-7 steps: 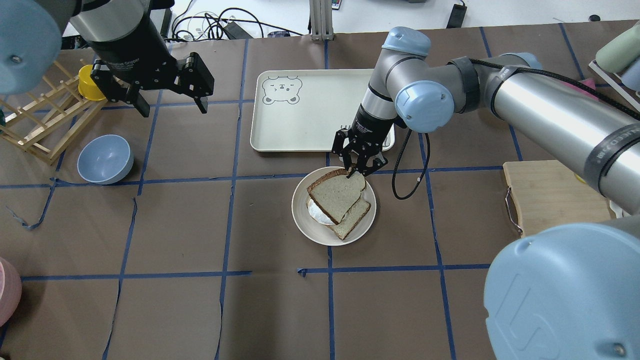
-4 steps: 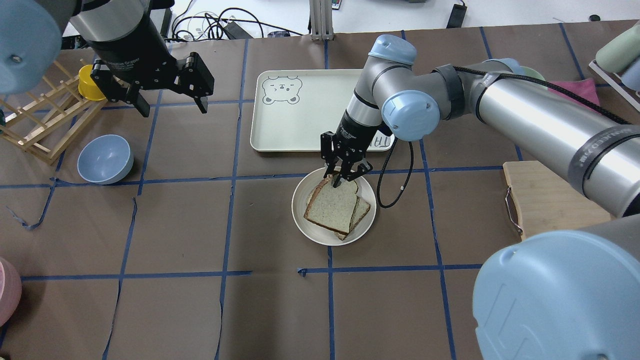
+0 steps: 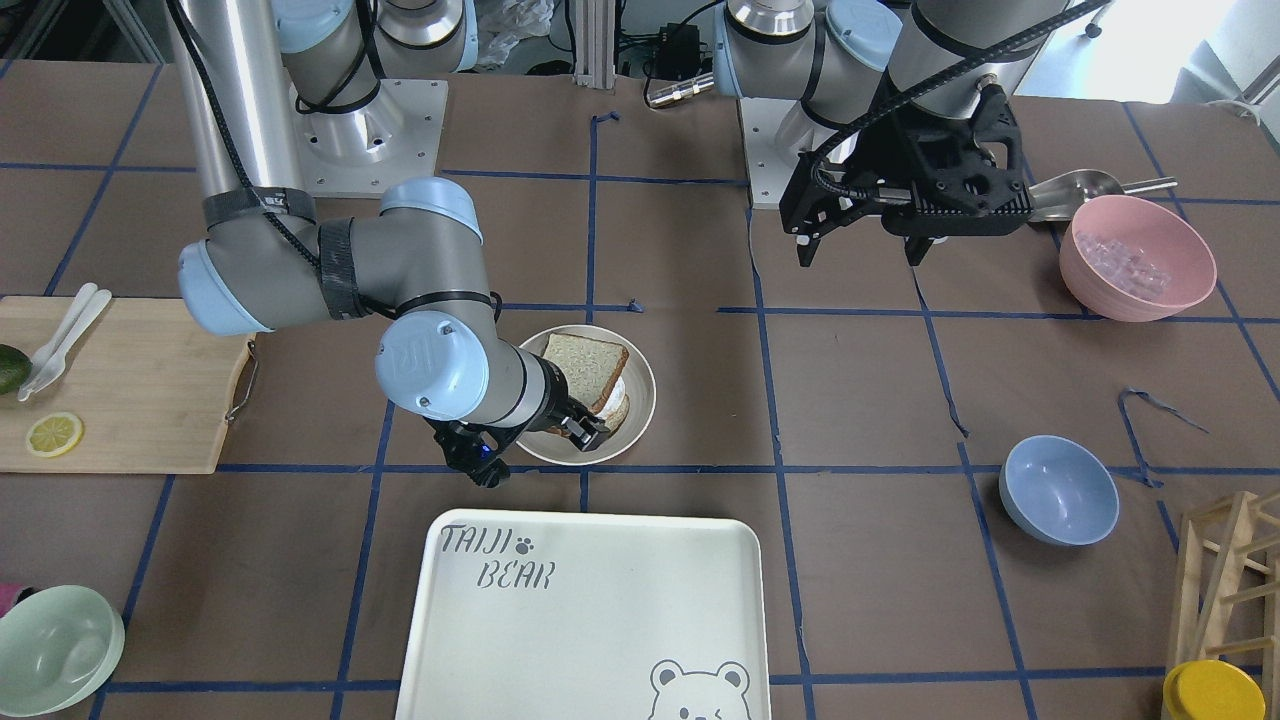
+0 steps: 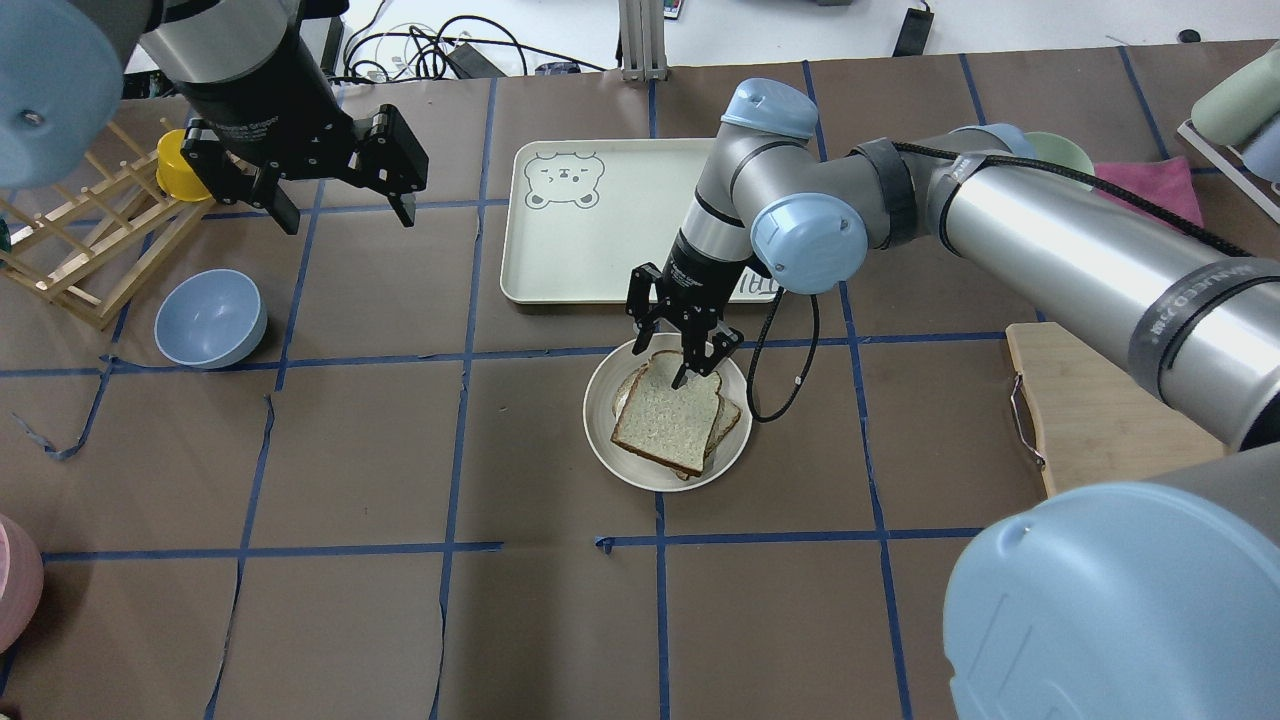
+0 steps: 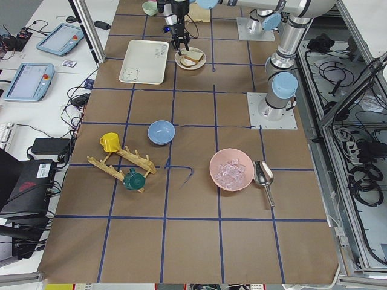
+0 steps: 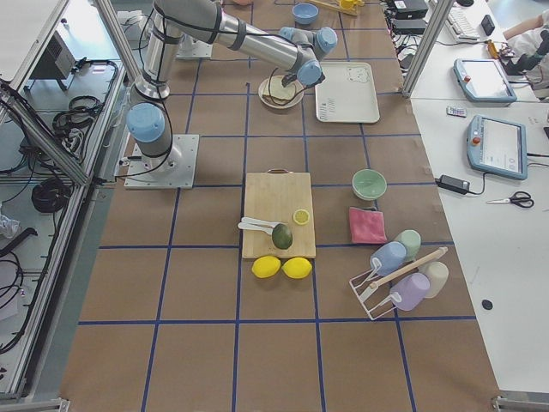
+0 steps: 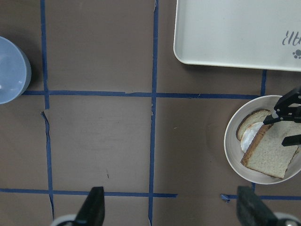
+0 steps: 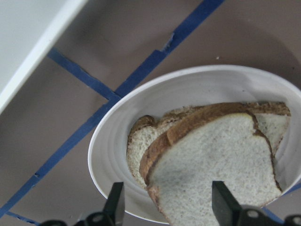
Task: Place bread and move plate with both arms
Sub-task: 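Raise the right gripper away from the plate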
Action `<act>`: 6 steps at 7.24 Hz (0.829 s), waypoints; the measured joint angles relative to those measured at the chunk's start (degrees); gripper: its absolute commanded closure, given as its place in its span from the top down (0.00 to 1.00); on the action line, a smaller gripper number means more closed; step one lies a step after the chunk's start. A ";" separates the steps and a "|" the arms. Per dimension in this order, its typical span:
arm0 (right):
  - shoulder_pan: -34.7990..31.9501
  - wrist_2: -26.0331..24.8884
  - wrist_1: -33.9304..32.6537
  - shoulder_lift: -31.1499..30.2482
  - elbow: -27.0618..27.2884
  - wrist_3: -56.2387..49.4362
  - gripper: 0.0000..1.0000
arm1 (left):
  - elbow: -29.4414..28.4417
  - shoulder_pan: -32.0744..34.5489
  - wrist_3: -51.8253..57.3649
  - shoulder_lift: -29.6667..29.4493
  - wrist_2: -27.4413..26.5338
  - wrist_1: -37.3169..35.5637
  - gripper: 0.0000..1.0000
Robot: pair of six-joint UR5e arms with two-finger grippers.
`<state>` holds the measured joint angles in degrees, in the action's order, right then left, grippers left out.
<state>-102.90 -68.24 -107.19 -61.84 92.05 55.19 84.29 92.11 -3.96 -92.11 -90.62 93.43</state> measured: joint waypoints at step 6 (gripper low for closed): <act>4.76 -12.41 2.75 -11.91 -1.33 -18.68 1.00 | -0.52 0.03 -0.38 -1.46 -0.47 0.55 1.00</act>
<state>-98.15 -80.65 -104.44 -73.75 90.72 36.51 83.77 92.14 -4.33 -93.57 -91.09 93.98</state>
